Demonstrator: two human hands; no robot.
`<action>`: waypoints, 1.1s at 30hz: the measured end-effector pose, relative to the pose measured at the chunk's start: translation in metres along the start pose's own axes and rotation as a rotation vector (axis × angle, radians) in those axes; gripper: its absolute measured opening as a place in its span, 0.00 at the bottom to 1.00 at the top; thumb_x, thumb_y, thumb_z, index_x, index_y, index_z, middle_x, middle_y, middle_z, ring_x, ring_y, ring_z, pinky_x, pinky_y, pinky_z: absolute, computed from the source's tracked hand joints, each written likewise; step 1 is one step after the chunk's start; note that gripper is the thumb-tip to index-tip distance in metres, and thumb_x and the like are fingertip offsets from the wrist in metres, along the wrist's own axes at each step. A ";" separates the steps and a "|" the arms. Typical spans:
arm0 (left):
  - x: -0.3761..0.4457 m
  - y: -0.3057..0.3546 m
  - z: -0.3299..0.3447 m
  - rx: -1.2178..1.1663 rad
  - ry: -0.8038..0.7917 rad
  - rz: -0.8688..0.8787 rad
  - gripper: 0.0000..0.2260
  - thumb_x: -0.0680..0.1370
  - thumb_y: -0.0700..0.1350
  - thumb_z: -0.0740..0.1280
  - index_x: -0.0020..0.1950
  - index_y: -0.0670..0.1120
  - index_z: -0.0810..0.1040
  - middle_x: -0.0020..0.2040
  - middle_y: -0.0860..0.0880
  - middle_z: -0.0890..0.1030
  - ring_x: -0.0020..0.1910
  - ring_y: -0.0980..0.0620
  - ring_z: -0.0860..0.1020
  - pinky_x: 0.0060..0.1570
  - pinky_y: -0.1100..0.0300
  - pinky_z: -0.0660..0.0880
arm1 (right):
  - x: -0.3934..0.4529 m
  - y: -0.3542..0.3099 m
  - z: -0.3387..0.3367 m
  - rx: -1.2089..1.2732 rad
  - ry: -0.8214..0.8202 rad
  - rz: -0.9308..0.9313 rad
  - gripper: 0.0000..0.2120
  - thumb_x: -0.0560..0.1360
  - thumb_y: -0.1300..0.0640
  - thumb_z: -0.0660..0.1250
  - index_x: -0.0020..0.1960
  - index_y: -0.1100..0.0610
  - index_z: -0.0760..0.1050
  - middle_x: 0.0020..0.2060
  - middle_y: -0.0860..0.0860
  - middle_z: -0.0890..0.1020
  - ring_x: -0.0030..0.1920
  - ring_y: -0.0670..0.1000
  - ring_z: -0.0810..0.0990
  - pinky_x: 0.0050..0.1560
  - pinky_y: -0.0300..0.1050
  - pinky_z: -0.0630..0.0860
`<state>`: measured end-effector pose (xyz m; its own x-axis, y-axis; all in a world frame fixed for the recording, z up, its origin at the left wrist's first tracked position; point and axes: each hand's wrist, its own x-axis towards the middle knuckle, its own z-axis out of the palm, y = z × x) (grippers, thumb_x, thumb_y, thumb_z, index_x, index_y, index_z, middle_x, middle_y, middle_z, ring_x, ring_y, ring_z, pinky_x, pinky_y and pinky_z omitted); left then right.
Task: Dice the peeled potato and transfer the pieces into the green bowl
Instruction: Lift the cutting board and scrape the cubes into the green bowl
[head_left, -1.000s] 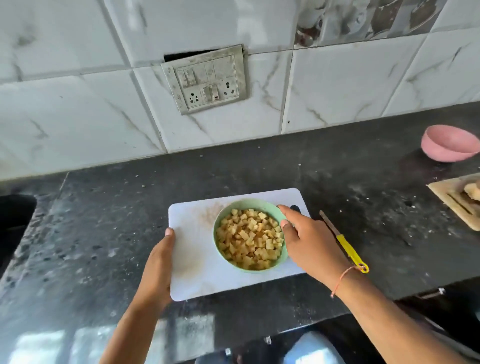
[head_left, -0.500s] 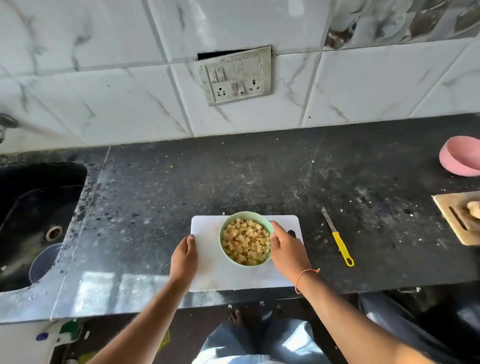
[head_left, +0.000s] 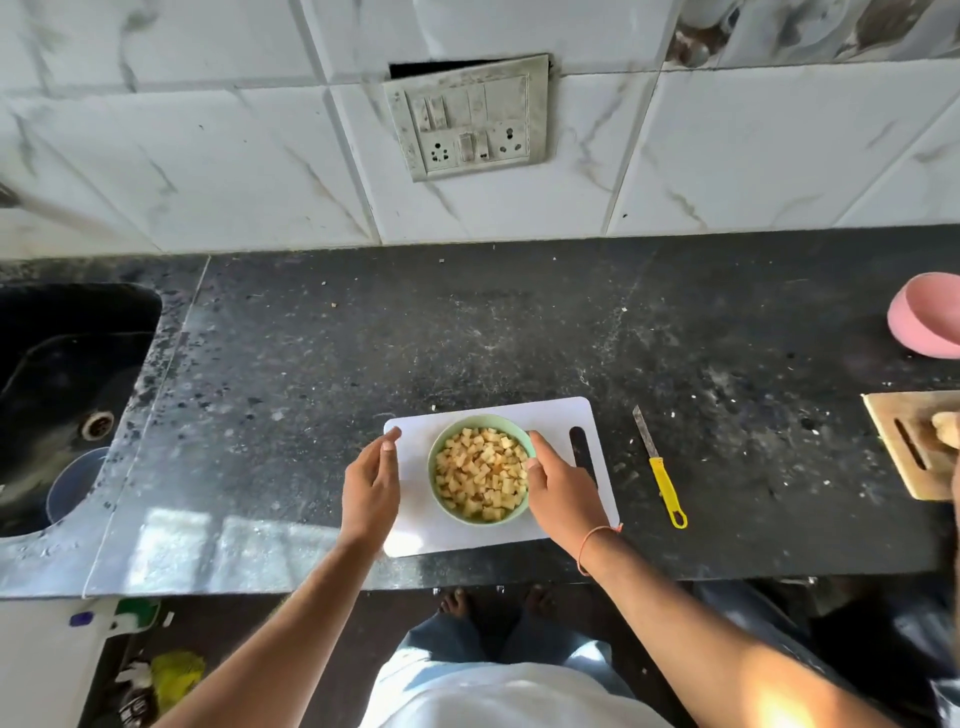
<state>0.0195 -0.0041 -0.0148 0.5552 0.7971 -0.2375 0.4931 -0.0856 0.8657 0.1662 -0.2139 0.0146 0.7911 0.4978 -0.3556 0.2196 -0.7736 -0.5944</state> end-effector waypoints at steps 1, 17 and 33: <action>-0.001 0.005 0.000 -0.005 -0.034 0.017 0.18 0.89 0.48 0.58 0.75 0.45 0.77 0.71 0.54 0.79 0.70 0.58 0.75 0.68 0.64 0.70 | 0.001 0.001 0.000 0.002 -0.003 -0.003 0.23 0.87 0.48 0.53 0.81 0.42 0.62 0.50 0.56 0.85 0.50 0.57 0.82 0.47 0.50 0.76; -0.013 -0.022 0.013 0.247 -0.330 0.029 0.36 0.84 0.69 0.46 0.87 0.49 0.46 0.85 0.56 0.40 0.83 0.57 0.36 0.79 0.60 0.38 | 0.022 0.123 -0.082 -0.314 0.255 0.171 0.13 0.74 0.48 0.76 0.52 0.54 0.77 0.48 0.53 0.78 0.46 0.58 0.79 0.43 0.49 0.76; -0.004 -0.024 0.017 0.251 -0.353 -0.007 0.34 0.85 0.67 0.47 0.87 0.50 0.47 0.84 0.57 0.39 0.83 0.55 0.35 0.82 0.52 0.39 | 0.020 0.075 -0.070 -0.058 0.061 0.107 0.06 0.69 0.50 0.73 0.41 0.52 0.79 0.29 0.43 0.82 0.35 0.46 0.82 0.39 0.48 0.81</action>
<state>0.0168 -0.0151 -0.0416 0.7246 0.5488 -0.4169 0.6211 -0.2579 0.7400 0.2382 -0.2894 0.0132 0.8444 0.3883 -0.3691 0.1639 -0.8432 -0.5121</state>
